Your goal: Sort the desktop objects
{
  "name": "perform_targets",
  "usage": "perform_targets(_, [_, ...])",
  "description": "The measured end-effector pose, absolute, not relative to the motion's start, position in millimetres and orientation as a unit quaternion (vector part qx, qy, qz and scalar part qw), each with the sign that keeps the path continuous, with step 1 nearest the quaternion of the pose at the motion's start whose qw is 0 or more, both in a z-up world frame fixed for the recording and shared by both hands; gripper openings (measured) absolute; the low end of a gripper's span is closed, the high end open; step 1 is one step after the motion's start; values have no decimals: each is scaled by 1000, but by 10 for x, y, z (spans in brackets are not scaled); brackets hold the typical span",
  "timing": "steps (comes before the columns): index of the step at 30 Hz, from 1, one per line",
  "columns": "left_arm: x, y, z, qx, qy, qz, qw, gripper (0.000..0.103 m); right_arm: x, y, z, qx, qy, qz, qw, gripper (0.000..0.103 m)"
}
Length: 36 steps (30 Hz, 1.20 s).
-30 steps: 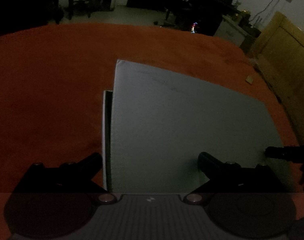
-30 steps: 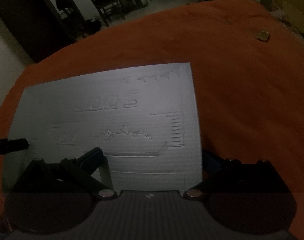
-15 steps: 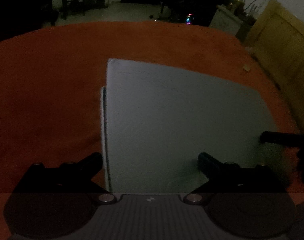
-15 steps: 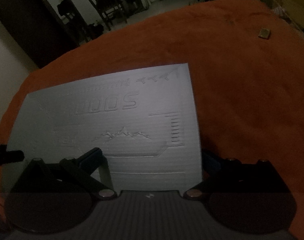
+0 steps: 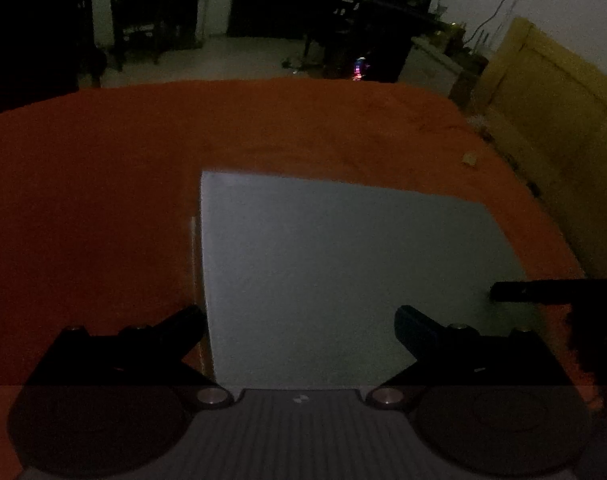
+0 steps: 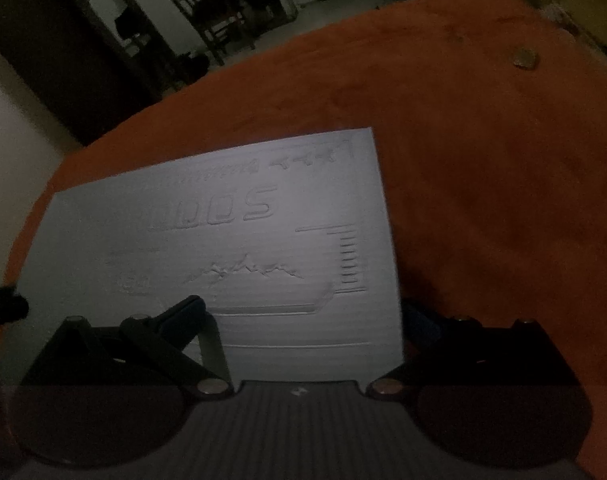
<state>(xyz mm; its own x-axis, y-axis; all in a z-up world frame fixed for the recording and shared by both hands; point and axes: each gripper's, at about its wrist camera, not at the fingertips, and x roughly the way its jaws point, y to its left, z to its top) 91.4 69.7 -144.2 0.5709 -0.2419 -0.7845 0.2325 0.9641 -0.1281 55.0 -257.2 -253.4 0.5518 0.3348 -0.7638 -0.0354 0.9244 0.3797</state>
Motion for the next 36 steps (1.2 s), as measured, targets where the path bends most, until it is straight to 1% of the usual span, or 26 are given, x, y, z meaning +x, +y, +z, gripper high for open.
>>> perform_targets(4, [1020, 730, -1599, 2, 466, -104, 878, 102, 553, -2473, -2558, 135, 468, 102, 867, 103])
perform_targets(8, [1076, 778, -1761, 15, 483, -93, 870, 102, 548, -2478, -2569, 136, 467, 101, 868, 103])
perform_targets(16, [1146, 816, -1962, -27, 496, -139, 856, 103, 547, -2492, -2578, 140, 469, 101, 866, 103])
perform_targets(24, [1053, 893, -1857, -52, 506, -145, 849, 102, 501, -2381, -2399, 107, 488, 101, 860, 103])
perform_targets(27, [978, 892, -1805, -40, 512, -149, 845, 102, 419, -2305, -2315, 78, 488, 105, 863, 103])
perform_targets(30, [972, 841, -1831, -8, 518, -152, 842, 102, 376, -2230, -2300, 45, 492, 110, 863, 103])
perform_targets(32, [1000, 801, -1956, 3, 533, -144, 834, 103, 401, -2174, -2390, 25, 505, 107, 856, 103])
perform_targets(36, [984, 868, -2051, -25, 522, -135, 842, 103, 400, -2205, -2442, 42, 498, 104, 860, 103])
